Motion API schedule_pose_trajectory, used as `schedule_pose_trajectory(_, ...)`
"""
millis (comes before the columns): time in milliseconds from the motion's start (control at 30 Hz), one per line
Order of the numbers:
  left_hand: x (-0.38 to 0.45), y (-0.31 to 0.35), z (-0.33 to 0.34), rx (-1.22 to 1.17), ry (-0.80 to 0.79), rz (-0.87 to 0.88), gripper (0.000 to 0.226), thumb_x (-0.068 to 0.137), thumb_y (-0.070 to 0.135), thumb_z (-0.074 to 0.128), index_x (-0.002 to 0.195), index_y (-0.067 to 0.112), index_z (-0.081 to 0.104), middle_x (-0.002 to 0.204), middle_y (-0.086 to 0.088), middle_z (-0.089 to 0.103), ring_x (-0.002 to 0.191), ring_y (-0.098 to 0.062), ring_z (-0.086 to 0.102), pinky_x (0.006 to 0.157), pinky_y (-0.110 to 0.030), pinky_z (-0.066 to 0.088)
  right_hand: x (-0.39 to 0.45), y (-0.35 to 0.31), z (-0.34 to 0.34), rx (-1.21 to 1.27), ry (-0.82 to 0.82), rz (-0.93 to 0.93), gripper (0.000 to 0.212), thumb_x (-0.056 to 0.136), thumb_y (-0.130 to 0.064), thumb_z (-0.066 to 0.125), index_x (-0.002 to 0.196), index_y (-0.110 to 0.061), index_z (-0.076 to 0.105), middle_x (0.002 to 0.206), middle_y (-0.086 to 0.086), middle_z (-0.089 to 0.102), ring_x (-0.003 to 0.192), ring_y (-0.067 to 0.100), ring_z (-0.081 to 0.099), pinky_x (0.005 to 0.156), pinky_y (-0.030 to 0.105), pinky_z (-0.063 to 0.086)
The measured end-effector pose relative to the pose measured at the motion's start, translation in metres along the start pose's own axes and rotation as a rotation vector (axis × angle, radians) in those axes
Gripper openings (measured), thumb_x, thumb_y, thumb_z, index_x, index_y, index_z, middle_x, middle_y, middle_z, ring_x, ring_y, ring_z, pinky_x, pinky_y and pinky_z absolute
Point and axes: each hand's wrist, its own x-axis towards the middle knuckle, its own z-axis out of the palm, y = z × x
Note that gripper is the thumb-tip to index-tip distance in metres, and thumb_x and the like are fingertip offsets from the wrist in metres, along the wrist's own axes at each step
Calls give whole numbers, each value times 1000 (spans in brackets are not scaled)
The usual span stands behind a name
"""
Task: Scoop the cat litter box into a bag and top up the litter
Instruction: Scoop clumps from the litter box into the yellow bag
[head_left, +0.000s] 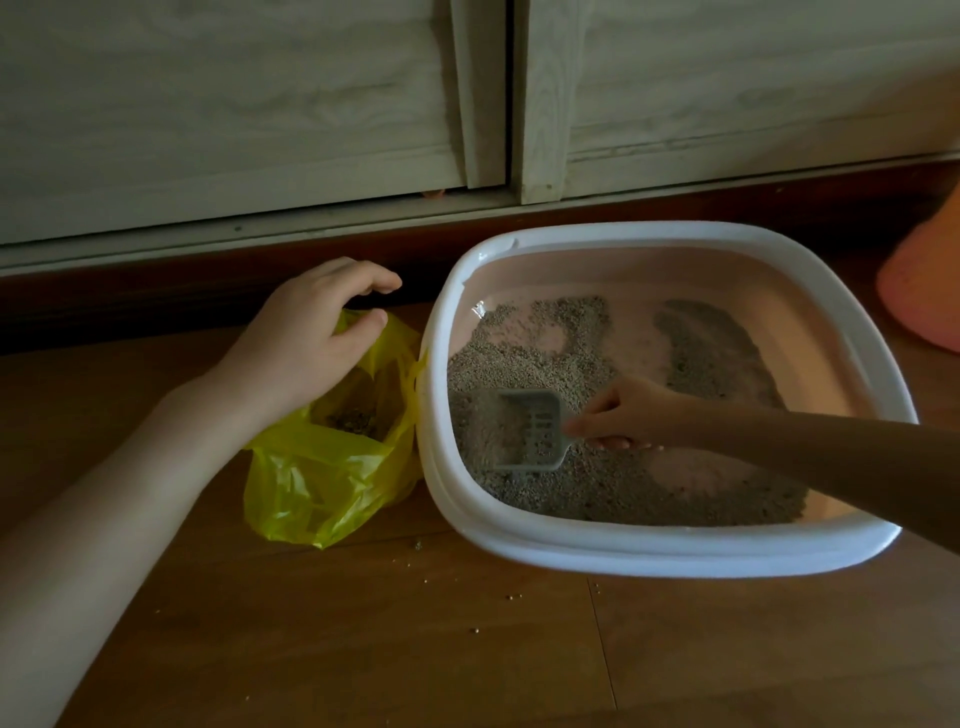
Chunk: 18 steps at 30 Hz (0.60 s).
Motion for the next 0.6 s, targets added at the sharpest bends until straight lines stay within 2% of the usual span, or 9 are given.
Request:
schedule_pose_trajectory(167, 0, 2, 1, 3, 3, 6, 31, 92, 16, 54, 123, 20, 58, 121, 10, 56, 111, -3, 48, 90, -20, 35, -19, -4, -12, 31, 89, 19, 41, 83, -45, 66, 53, -18, 61, 43, -4, 49, 36, 11, 38, 39, 21, 35)
schedule_pose_trajectory(333, 0, 10, 2, -3, 1, 15, 31, 93, 17, 54, 124, 21, 57, 120, 11, 55, 110, -1, 47, 89, -19, 34, -38, -13, -24, 29, 194, 14, 41, 83, -43, 66, 53, -15, 60, 43, -3, 49, 34, 8, 38, 37, 19, 34)
schedule_pose_trajectory(600, -2, 16, -6, -9, 23, 17, 31, 93, 16, 54, 124, 20, 58, 121, 10, 55, 108, 0, 45, 90, -20, 34, -59, -36, -36, 15, 269, -23, 41, 86, -40, 65, 52, -16, 59, 42, -4, 48, 34, 9, 37, 38, 19, 34)
